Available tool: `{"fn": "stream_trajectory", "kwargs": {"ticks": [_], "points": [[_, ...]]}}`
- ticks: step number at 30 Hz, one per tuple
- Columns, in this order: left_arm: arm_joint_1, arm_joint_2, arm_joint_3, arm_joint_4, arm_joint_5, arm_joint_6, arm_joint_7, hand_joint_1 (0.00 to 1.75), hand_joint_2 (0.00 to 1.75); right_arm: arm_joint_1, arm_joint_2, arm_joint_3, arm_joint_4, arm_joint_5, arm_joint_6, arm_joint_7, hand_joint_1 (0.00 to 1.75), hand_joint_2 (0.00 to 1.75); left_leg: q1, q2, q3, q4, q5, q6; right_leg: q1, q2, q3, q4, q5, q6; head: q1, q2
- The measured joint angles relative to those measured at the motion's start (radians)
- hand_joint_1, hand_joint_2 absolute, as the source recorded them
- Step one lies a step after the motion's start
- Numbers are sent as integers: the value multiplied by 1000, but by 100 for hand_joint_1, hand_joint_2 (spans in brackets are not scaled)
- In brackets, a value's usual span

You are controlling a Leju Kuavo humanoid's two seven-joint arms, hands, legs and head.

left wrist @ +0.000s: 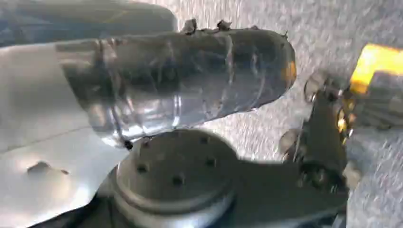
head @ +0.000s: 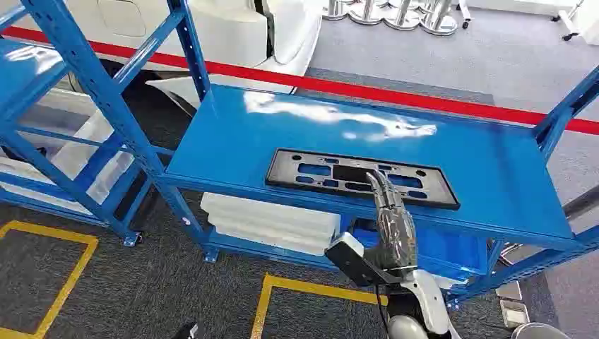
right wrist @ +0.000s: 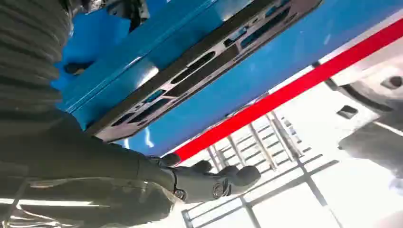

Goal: Take the parts from the cabinet and place them on the table.

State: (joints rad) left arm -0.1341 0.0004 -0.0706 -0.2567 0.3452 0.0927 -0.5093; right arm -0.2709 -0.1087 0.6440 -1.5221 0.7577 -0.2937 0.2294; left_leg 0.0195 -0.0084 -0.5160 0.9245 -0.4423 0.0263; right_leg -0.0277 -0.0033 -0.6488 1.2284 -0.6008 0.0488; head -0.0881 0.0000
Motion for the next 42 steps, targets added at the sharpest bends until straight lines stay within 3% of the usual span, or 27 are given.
{"fn": "stream_trajectory", "kwargs": {"ticks": [1, 2, 3, 5, 6, 9, 11, 13, 15, 16, 17, 18, 20, 21, 23, 26, 27, 28, 30, 31, 32, 34, 36, 37, 38, 40, 42], "points": [[1, -6, 0, 0, 0, 1, 1, 0, 0, 4, 0, 6, -5, 21, 0, 29, 0, 175, -1, -1, 0, 0, 0, 0, 0, 0, -24, 39, -1, -1, 0, 0], [3, -11, -2, 2, 0, 1, 1, 0, 0, 6, 0, 11, -13, 46, 0, 60, 0, 175, -2, -3, 1, 1, -1, 0, 0, 0, -21, 20, 26, -4, 0, 0], [3, -16, -3, 4, 0, 2, 1, 0, 0, 6, -1, 16, -20, 69, 0, 86, 0, 175, -3, -5, 2, 2, -2, -1, 0, 0, 3, -42, 69, -9, 0, 0], [4, -21, -5, 6, 0, 3, 0, 0, 0, 4, -5, 22, -33, 106, 0, 126, 0, 175, -6, -9, 7, 4, -6, -6, 4, 0, 87, -238, 171, -30, 1, 0], [4, -22, -6, 7, 1, 3, 1, 0, 0, 3, -5, 25, -39, 122, 2, 142, 0, 175, -9, -9, 5, 5, -8, -10, 12, -2, 110, -291, 176, -41, 1, 0], [7, -24, -9, 10, 3, 3, 2, 0, 0, 3, -11, 35, -51, 180, 40, 212, 0, 175, -5, -8, 0, 5, -9, -29, 16, -1, 111, -298, 171, -43, 0, 0], [9, -24, -14, 11, 7, 3, 1, 0, 0, 8, -21, 40, -54, 218, 80, 270, 0, 175, -3, -5, 5, 6, -19, -40, 6, -3, 124, -321, 182, -56, -1, 0], [10, -17, -15, 14, 10, 4, 1, 0, 0, 14, -30, 46, -53, 235, 89, 290, 0, 175, -3, -2, -40, 104, -79, -48, 8, -4, 128, -326, 183, -60, -5, 0], [14, -6, -18, 16, 13, 3, 1, 0, 0, 30, -41, 52, -49, 237, 88, 297, 0, 175, -2, -2, -129, 281, -151, -55, 8, -5, 128, -325, 181, -62, -5, 0], [17, -1, -19, 18, 13, 3, 1, 0, 0, 36, -46, 56, -44, 236, 89, 303, 0, 175, -1, -2, -158, 333, -159, -59, 8, -5, 128, -324, 180, -62, -6, 0], [20, 4, -21, 19, 13, 3, 1, 0, 0, 42, -51, 59, -39, 233, 89, 309, 0, 175, 2, -2, -162, 330, -141, -62, 7, -5, 128, -322, 179, -61, -5, 0], [21, 5, -22, 20, 14, 3, 0, 0, 0, 47, -56, 63, -33, 228, 87, 316, 0, 175, 6, -1, -144, 286, -106, -66, 5, -2, 128, -319, 176, -57, -6, 0], [20, 10, -22, 22, 15, 6, 0, 0, 0, 57, -67, 69, -20, 225, 82, 330, 0, 175, 14, 2, -60, 110, -11, -74, -3, 1, 128, -302, 165, -45, -5, 0], [20, 11, -23, 23, 15, 8, 0, 0, 0, 63, -74, 72, -13, 227, 77, 339, 0, 175, 19, 0, -29, 51, -13, -80, -1, 2, 125, -291, 157, -34, -8, 0], [18, 11, -23, 23, 16, 8, 2, 0, 0, 72, -88, 76, 1, 227, 69, 354, 0, 175, 13, -11, -36, 51, -17, -47, 3, 5, 117, -282, 152, -21, -7, 0], [21, 5, -23, 24, 16, 8, 2, 0, 0, 91, -110, 80, 34, 221, 58, 366, 0, 175, 11, -11, -39, 52, -13, -20, -4, 5, 117, -285, 152, -7, -6, 0], [21, -2, -23, 24, 16, 9, 2, 0, 0, 95, -116, 82, 42, 219, 54, 366, 0, 175, 10, -11, -40, 52, -12, -15, -4, 3, 106, -257, 130, -6, -5, 0], [20, -9, -23, 24, 16, 9, 2, 0, 0, 97, -120, 84, 49, 217, 50, 366, 0, 175, 9, -11, -41, 52, -12, -9, -2, 3, 77, -193, 93, -7, -2, 0], [20, -20, -23, 24, 17, 9, 3, 0, 0, 102, -128, 87, 66, 216, 48, 367, 0, 175, 1, -10, -44, 52, -12, -2, -2, 3, -15, -3, 11, -7, -2, 0], [21, -25, -23, 24, 17, 9, 4, 0, 0, 106, -133, 88, 74, 215, 48, 367, 0, 175, -4, -10, -44, 52, -12, 0, -1, 3, -45, 58, -5, -10, -2, 0], [21, -29, -23, 25, 17, 9, 4, 0, 0, 110, -135, 90, 81, 214, 48, 368, 0, 175, -8, -11, -43, 52, -13, 1, 1, 3, -55, 70, 5, -16, -2, 0], [21, -33, -23, 25, 17, 9, 4, 0, 0, 109, -138, 94, 96, 202, 48, 371, 0, 175, -18, -12, -41, 52, -13, 4, 10, 3, -9, -43, 78, -38, -2, 0], [20, -33, -23, 25, 17, 9, 4, 0, 0, 105, -141, 97, 108, 191, 42, 371, 0, 175, -23, -13, -37, 51, -13, 4, 31, 3, 80, -223, 154, -77, -2, 0], [20, -33, -24, 25, 17, 9, 8, 0, 0, 104, -143, 98, 114, 185, 33, 372, 0, 175, -31, -12, -39, 53, -15, 2, 38, -3, 97, -258, 148, -90, -5, 0], [20, -35, -24, 25, 17, 10, 8, 0, 0, 102, -144, 100, 124, 185, 21, 371, 0, 175, -25, -12, -40, 51, -15, -1, 40, -10, 97, -265, 155, -83, -2, 0], [20, -35, -24, 25, 21, 15, 10, 0, 0, 102, -146, 101, 143, 187, 6, 372, 0, 175, -22, -9, -40, 48, -13, -8, 44, -8, 96, -267, 156, -81, -1, 0], [19, -35, -24, 25, 25, 27, 20, 0, 0, 102, -148, 102, 154, 204, 0, 372, 0, 175, -26, -6, -41, 66, -27, -19, 30, -10, 115, -301, 171, -74, -3, 0]]}}
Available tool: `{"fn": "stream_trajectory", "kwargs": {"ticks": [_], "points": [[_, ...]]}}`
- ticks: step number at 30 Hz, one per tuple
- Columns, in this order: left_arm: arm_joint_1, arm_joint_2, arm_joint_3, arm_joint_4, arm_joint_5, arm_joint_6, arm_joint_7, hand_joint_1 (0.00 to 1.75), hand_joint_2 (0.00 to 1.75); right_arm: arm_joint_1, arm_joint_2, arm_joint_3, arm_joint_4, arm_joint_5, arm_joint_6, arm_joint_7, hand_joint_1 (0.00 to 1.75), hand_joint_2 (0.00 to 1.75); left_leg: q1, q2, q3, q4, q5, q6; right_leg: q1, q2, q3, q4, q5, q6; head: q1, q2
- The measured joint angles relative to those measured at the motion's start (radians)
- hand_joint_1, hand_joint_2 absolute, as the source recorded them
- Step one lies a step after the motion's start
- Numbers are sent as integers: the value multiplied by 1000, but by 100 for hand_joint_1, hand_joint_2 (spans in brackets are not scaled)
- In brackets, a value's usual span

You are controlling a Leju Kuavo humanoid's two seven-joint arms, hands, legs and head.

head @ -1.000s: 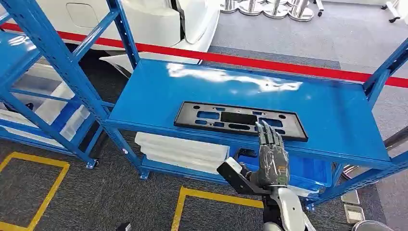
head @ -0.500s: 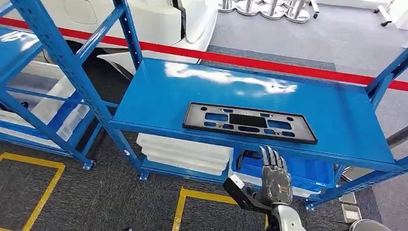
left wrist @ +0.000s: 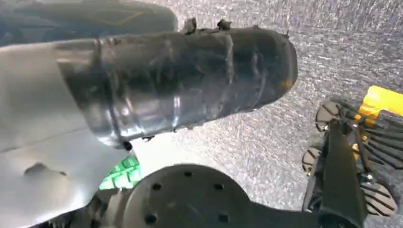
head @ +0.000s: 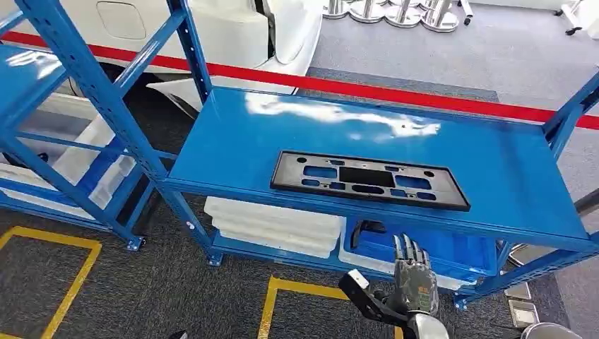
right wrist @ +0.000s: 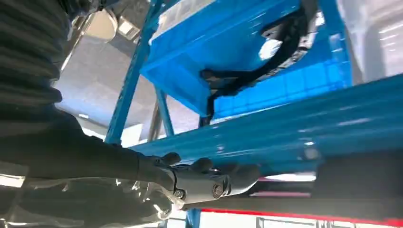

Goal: Take the parts from the cabinet and place them on the table.

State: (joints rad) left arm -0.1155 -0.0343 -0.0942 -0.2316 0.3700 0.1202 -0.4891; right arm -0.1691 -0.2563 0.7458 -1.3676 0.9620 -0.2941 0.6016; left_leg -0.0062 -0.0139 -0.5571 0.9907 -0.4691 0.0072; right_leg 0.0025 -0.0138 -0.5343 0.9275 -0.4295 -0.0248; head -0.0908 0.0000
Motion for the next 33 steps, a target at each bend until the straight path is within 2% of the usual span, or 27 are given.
{"fn": "stream_trajectory", "kwargs": {"ticks": [1, 3, 4, 5, 6, 7, 8, 9, 10, 11, 14, 15, 16, 17, 18, 19, 20, 21, 23, 24, 25, 26, 29, 30, 31, 32, 33], "points": [[0, 4, 0, 0, 2, 3, 6, 0, 0, -4, 0, 0, 6, 15, -2, 2, 0, 175, 0, 1, -21, 49, -37, -8, -1, 0, 5, -9, 3, -3, 0, 0], [0, 11, 0, 0, 2, 2, 12, 0, 0, -10, 0, 1, 14, 36, -1, 3, 0, 175, 6, 1, -92, 199, -115, -18, -3, -1, 3, -8, 4, -4, -2, 0], [2, 15, 0, 0, 2, -3, 13, 0, 0, -9, 1, 2, 19, 51, 0, 4, 0, 175, 11, 1, -124, 266, -139, -23, -3, -2, 3, -7, 3, -4, 0, 0], [3, 18, 0, 1, 3, -8, 14, 0, 0, -9, 1, 2, 24, 68, 1, 5, 0, 175, 15, 2, -139, 293, -140, -29, -5, -2, 3, -5, 3, -3, -1, 0], [4, 19, 0, 2, 3, -14, 15, 0, 0, -10, 2, 2, 28, 88, 1, 5, 0, 175, 20, 2, -129, 274, -117, -35, -8, -1, 2, -2, 0, 1, -1, 0], [5, 21, 0, 2, 5, -23, 15, 0, 0, -11, 4, 1, 31, 110, 1, 4, 0, 175, 25, 3, -96, 209, -75, -42, -13, -1, 2, 2, -3, 6, -1, 0], [4, 23, 0, 3, 8, -32, 17, 0, 0, -13, 6, 0, 34, 132, 1, 0, 0, 175, 30, 4, -48, 115, -27, -48, -19, 0, 3, 10, -8, 13, -1, 0], [4, 23, 0, 3, 10, -41, 21, 0, 0, -17, 8, -2, 34, 154, 1, -4, 0, 175, 38, 6, -1, 26, 9, -57, -22, 1, 1, 22, -15, 23, -2, 0], [2, 23, 0, 3, 11, -49, 23, 0, 0, -21, 8, -5, 34, 166, 0, -5, 0, 175, 35, 0, 10, 2, -13, -59, -18, 3, -6, 35, -22, 34, -7, 0], [1, 23, 0, 3, 11, -50, 24, 0, 0, -25, 8, -8, 34, 172, 0, -5, 0, 175, 35, -10, 6, 2, -6, -33, -18, 4, -11, 44, -23, 38, -6, 0], [3, 23, 0, 5, 12, -57, 25, 0, 0, -30, 10, -11, 34, 179, 0, -5, 0, 175, 32, -8, 1, 3, -3, -8, -22, 4, -11, 37, -18, 51, -3, 0], [3, 20, 0, 5, 13, -57, 23, 0, 0, -30, 10, -13, 34, 182, 0, -6, 0, 175, 35, -8, 2, 1, 0, 0, -23, 5, -16, 47, -27, 54, -2, 0], [3, 11, 0, 6, 13, -59, 23, 0, 0, -31, 10, -16, 34, 192, -1, -6, 0, 175, 35, -9, 1, 1, 1, 3, -23, 5, -32, 85, -55, 57, 1, 0], [3, 6, 0, 6, 14, -62, 23, 0, 0, -32, 10, -20, 32, 207, -2, -10, 0, 175, 34, -9, 0, 1, 1, 8, -23, 5, -65, 157, -93, 59, 2, 0], [3, 2, 0, 6, 17, -63, 24, 0, 0, -30, 10, -26, 28, 224, -2, -14, 0, 175, 33, -9, -1, 1, 1, 12, -23, 5, -111, 255, -135, 61, 2, 0], [4, -2, 0, 7, 21, -64, 26, 0, 0, -28, 10, -31, 21, 244, -2, -17, 0, 175, 30, -9, -2, 1, 0, 12, -23, 5, -151, 336, -161, 61, 2, 0], [4, -5, 0, 8, 21, -66, 26, 0, 0, -26, 10, -33, 14, 258, -2, -18, 0, 175, 28, -9, -1, 1, 0, 13, -23, 5, -175, 377, -168, 58, 2, 0], [4, -6, 0, 8, 21, -67, 27, 0, 0, -23, 8, -37, 5, 272, -2, -18, 0, 175, 26, -9, 0, 1, -1, 14, -22, 5, -175, 370, -150, 54, 2, 0], [4, -7, 0, 8, 21, -70, 27, 0, 0, -19, 8, -51, -22, 293, 0, -18, 0, 175, 20, -12, 4, 1, -1, 15, -17, 7, -116, 236, -68, 35, 2, 0], [4, -7, 0, 8, 21, -72, 27, 0, 0, -19, 7, -61, -43, 302, 1, -18, 0, 175, 16, -12, 8, 0, -2, 15, -11, 9, -64, 129, -20, 19, 2, 0], [4, -7, 0, 8, 21, -74, 27, 0, 0, -22, 4, -70, -58, 306, 1, -18, 0, 175, 22, -12, 8, -1, -3, 15, 0, 9, -33, 59, -12, -1, 1, 0], [4, -8, 0, 8, 21, -75, 29, 0, 0, -22, 4, -76, -67, 308, 1, -18, 0, 175, 15, -12, 5, -2, -4, 10, 0, 2, -27, 48, -15, 0, -2, 0], [5, -10, 0, 8, 21, -76, 29, 0, 0, -16, -2, -90, -92, 312, 5, -18, 0, 175, 23, -6, 7, -10, -1, -8, 7, 3, -29, 41, -13, 4, 2, 0], [4, -10, 0, 8, 21, -76, 29, 0, 0, -13, -2, -97, -105, 312, 5, -19, 0, 175, 15, -6, 10, -14, -4, -16, 0, 3, -13, 12, -1, 9, 0, 0], [5, -10, 0, 8, 21, -76, 30, 0, 0, -12, -2, -103, -112, 312, 5, -19, 0, 175, 16, -1, 8, 2, -19, -18, -7, 0, -3, -1, 5, 10, -1, 0], [5, -9, 0, 8, 21, -76, 30, 0, 0, -13, -2, -108, -117, 311, 5, -19, 0, 175, 16, 0, -16, 58, -57, -21, -7, 0, 3, -10, 7, 7, -4, 0], [5, -4, 0, 8, 21, -78, 32, 0, 0, -12, -2, -111, -120, 311, 7, -21, 0, 175, 17, 1, -58, 147, -100, -24, -7, 0, 3, -11, 8, 6, -6, 0]]}}
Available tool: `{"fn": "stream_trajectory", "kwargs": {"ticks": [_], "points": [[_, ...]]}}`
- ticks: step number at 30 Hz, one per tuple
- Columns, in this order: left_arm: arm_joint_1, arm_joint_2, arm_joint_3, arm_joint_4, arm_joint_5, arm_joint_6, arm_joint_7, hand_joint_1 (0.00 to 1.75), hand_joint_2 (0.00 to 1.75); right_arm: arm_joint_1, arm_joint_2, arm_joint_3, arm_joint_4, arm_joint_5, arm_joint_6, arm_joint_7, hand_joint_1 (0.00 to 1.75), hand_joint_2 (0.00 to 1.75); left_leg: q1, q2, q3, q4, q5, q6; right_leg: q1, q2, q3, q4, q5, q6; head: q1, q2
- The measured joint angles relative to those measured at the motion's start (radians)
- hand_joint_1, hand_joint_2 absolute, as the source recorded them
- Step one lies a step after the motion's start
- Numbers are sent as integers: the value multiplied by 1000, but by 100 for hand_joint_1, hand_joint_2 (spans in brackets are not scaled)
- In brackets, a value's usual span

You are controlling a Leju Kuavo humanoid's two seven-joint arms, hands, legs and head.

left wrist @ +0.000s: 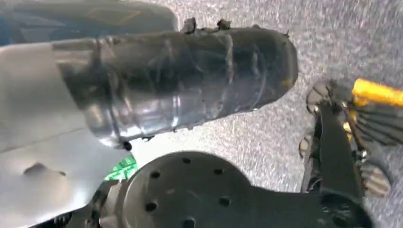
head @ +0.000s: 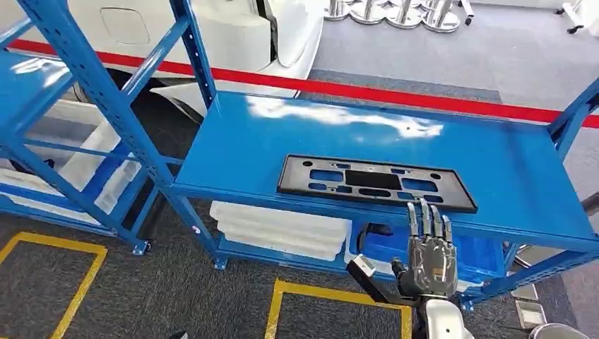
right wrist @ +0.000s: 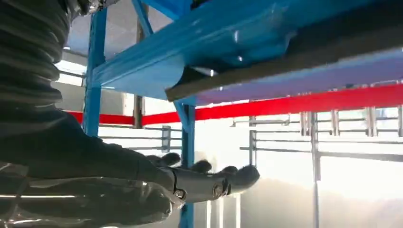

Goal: Take the parts from the cabinet and place them on the table.

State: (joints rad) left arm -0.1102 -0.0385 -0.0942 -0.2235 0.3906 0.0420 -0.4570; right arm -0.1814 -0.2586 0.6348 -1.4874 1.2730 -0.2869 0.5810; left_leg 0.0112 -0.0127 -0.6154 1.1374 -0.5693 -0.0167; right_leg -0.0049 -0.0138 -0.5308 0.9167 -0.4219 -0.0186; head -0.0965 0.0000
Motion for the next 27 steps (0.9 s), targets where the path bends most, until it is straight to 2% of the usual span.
{"fn": "stream_trajectory", "kwargs": {"ticks": [1, 2, 3, 4, 6, 7, 8, 9, 11, 13, 15, 21, 23, 24, 25, 26, 27], "points": [[1, 3, 0, 0, 0, 0, 1, 0, 0, 6, 0, -3, -2, -3, 3, -1, 0, 175, 1, 0, -38, 75, -31, -2, 0, 0, 0, 2, -1, -1, 0, 0], [3, 9, 0, 0, 0, 0, 1, 0, 0, 13, 0, -7, -6, -4, 4, -1, 0, 175, 1, 0, -66, 128, -44, -4, 0, -1, -1, 3, -3, -1, 1, 0], [6, 13, 0, 0, 0, 0, 2, 0, 0, 17, 0, -11, -8, -4, 6, -1, 0, 175, 1, 1, -72, 136, -34, -7, 0, -1, -1, 6, -4, 0, 0, 0], [7, 17, 0, 0, 0, 0, 2, 0, 0, 20, 0, -16, -10, -4, 6, -2, 0, 175, 2, 1, -54, 98, 0, -9, -1, -1, -1, 10, -7, 1, 0, 0], [7, 22, 0, 0, 0, 0, 2, 0, 0, 20, 0, -21, -16, -5, 7, -2, 0, 175, 5, 2, 29, -70, 91, -10, -3, 2, 0, 21, -15, 8, 0, 0], [6, 22, 0, 0, 0, -1, 2, 0, 0, 20, 0, -22, -20, -5, 7, -2, 0, 175, 6, 4, 66, -145, 108, -8, -3, 2, -2, 31, -21, 14, 0, 0], [3, 23, 0, 0, 0, -1, 3, 0, 0, 20, -1, -24, -24, -5, 8, -2, 0, 175, 3, 3, 71, -154, 96, 0, 6, 4, -9, 44, -27, 22, -1, 0], [2, 23, 0, 0, 0, -2, 5, 0, 0, 21, -2, -26, -26, -6, 11, -2, 0, 175, 2, -1, 65, -150, 98, 14, 3, 4, -12, 44, -27, 24, 3, 0], [4, 23, 0, 0, 0, -1, 6, 0, 0, 21, -1, -31, -35, -12, 18, -2, 0, 175, -2, -1, 63, -149, 97, 25, 1, 3, -10, 39, -24, 32, 2, 0], [6, 22, 0, 0, 0, -1, 7, 0, 0, 23, -3, -38, -41, -24, 29, -3, 0, 175, 8, -1, 66, -155, 103, 37, 2, 6, -15, 55, -39, 44, 3, 0], [4, 13, 0, 0, 0, -1, 8, 0, 0, 22, -6, -42, -44, -29, 31, -3, 0, 175, 8, -1, 65, -155, 103, 42, -2, 6, -60, 155, -96, 52, 10, 0], [4, 13, 0, 0, 0, -1, 8, 0, 0, 22, -6, -42, -44, -29, 31, -3, 0, 175, 8, -1, 65, -155, 103, 42, -2, 6, -60, 155, -96, 52, 10, 0], [4, 12, 0, 0, 0, -1, 8, 0, 0, 22, -6, -43, -45, -30, 32, -3, 0, 175, 8, -1, 64, -155, 103, 42, -3, 7, -70, 175, -105, 52, 10, 0], [3, 10, 0, 0, 1, -1, 8, 0, 0, 22, -7, -44, -45, -35, 33, -3, 0, 175, 7, -1, 64, -155, 102, 44, -4, 7, -108, 253, -139, 56, 10, 0], [4, 1, 0, 0, 2, 0, 10, 0, 0, 28, -7, -44, -45, -39, 35, -3, 0, 175, 4, -2, 65, -155, 100, 47, -5, 7, -191, 399, -175, 57, 10, 0], [4, 1, 0, 0, 2, 0, 10, 0, 0, 30, -7, -44, -45, -40, 36, -3, 0, 175, 3, -3, 66, -155, 98, 47, -5, 7, -188, 383, -152, 54, 10, 0], [4, 0, 0, 0, 3, -3, 12, 0, 0, 26, -9, -51, -50, -59, 39, -2, 0, 175, -2, -9, 77, -155, 87, 35, 13, 2, -36, 49, -14, 7, 10, 0]]}}
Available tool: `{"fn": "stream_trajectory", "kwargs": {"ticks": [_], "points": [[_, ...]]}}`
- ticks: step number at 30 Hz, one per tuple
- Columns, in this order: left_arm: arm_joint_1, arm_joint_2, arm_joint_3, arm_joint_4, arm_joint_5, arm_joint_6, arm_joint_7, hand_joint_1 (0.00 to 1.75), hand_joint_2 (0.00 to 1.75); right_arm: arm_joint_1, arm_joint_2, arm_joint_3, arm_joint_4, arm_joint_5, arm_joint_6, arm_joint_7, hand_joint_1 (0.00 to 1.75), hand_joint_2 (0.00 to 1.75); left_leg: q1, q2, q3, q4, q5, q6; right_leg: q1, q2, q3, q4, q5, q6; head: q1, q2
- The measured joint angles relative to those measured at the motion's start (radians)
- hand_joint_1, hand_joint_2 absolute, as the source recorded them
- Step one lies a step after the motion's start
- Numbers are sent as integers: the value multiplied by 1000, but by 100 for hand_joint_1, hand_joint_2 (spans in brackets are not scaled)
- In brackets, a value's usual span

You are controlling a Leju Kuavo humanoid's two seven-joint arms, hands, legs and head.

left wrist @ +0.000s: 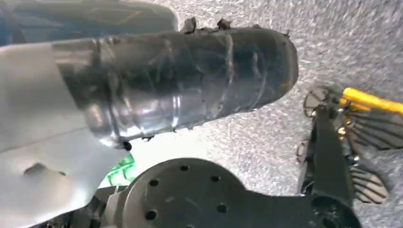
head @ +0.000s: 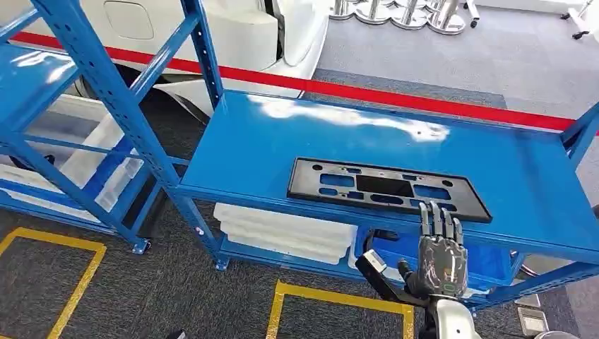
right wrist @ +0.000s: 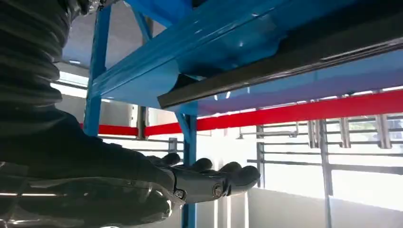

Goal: Take the parts from the cabinet and place them on the table.

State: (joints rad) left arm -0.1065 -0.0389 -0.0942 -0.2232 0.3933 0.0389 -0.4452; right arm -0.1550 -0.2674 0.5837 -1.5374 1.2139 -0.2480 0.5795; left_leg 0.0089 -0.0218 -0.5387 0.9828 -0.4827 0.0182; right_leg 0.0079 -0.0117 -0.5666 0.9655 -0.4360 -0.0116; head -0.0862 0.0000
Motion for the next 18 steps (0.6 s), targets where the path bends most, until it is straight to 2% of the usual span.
{"fn": "stream_trajectory", "kwargs": {"ticks": [1, 2, 3, 5, 6, 7, 8, 10, 11, 12, 13, 14, 16, 17, 18], "points": [[1, -1, 0, 0, 0, -2, -2, 0, 0, 2, 0, -5, -5, -4, 5, 3, 0, 175, 2, 5, 18, -13, -8, -22, -6, 1, 26, -36, 9, -3, -2, 0], [0, -1, 0, 0, 0, -2, -2, 0, 0, 0, 0, -4, -6, -5, 6, 3, 0, 175, 2, 7, 9, 19, -26, -28, -7, 0, 38, -47, 9, -4, -2, 0], [-1, 2, 0, 0, 0, -3, -2, 0, 0, -1, 0, -4, -7, -9, 8, 3, 0, 175, 2, 8, -26, 87, -60, -31, -8, 0, 43, -49, 7, -6, -2, 0], [1, 10, 0, 0, 0, -9, -1, 0, 0, 1, 0, -3, -7, -12, 12, 3, 0, 175, 4, 9, -123, 255, -121, -38, -8, -2, 46, -47, -1, -10, -2, 0], [3, 16, 0, 0, 1, -11, -1, 0, 0, 1, 1, -2, -7, -16, 14, 3, 0, 175, 4, 9, -156, 303, -127, -40, -8, -2, 49, -45, -6, -9, -2, 0], [6, 18, 0, 1, 2, -13, -1, 0, 0, 2, 2, -1, -7, -19, 20, 4, 0, 175, 5, 10, -162, 298, -103, -43, -9, -2, 54, -42, -12, -8, -2, 0], [8, 22, 0, 1, 2, -15, -2, 0, 0, 2, 2, -1, -7, -21, 26, 4, 0, 175, 6, 10, -146, 249, -61, -45, -11, 0, 60, -38, -20, -6, -2, 0], [8, 24, 0, 2, 3, -15, -3, 0, 0, 2, 1, 0, -8, -31, 32, 7, 0, 175, 10, 11, -72, 79, 42, -49, -16, 1, 77, -28, -39, 4, -2, 0], [8, 25, 0, 5, 5, -17, -3, 0, 0, 0, 1, -1, -10, -32, 32, 10, 0, 175, 10, 12, -47, 31, 42, -50, -12, 1, 78, -21, -51, 14, -1, 0], [7, 26, 0, 5, 8, -18, -3, 0, 0, 1, 0, -2, -11, -36, 33, 13, 0, 175, 8, 8, -40, 13, 33, -31, -9, 4, 74, -10, -59, 20, 0, 0], [7, 26, 0, 5, 9, -18, -4, 0, 0, 1, -1, -3, -13, -42, 32, 18, 0, 175, 7, 8, -43, 16, 30, -22, -9, 3, 77, -14, -59, 22, 3, 0], [7, 26, 0, 5, 10, -18, -4, 0, 0, 2, 0, -3, -14, -45, 32, 22, 0, 175, 5, 8, -44, 16, 25, -14, -10, 4, 80, -10, -56, 30, 0, 0], [11, 25, 0, 5, 13, -18, -8, 0, 0, 8, -8, -8, -16, -52, 30, 29, 0, 175, 12, 7, -29, 13, 22, 0, -11, 4, 74, 0, -68, 37, 1, 0], [13, 18, 0, 5, 15, -18, -11, 0, 0, 10, -13, -14, -19, -53, 28, 30, 0, 175, 12, 6, -24, 12, 17, 7, -11, 5, 55, 45, -85, 42, 3, 0], [13, 11, 0, 5, 15, -18, -12, 0, 0, 10, -19, -18, -21, -57, 27, 35, 0, 175, 12, 4, -21, 12, 15, 10, -14, 5, 12, 123, -114, 48, 5, 0]]}}
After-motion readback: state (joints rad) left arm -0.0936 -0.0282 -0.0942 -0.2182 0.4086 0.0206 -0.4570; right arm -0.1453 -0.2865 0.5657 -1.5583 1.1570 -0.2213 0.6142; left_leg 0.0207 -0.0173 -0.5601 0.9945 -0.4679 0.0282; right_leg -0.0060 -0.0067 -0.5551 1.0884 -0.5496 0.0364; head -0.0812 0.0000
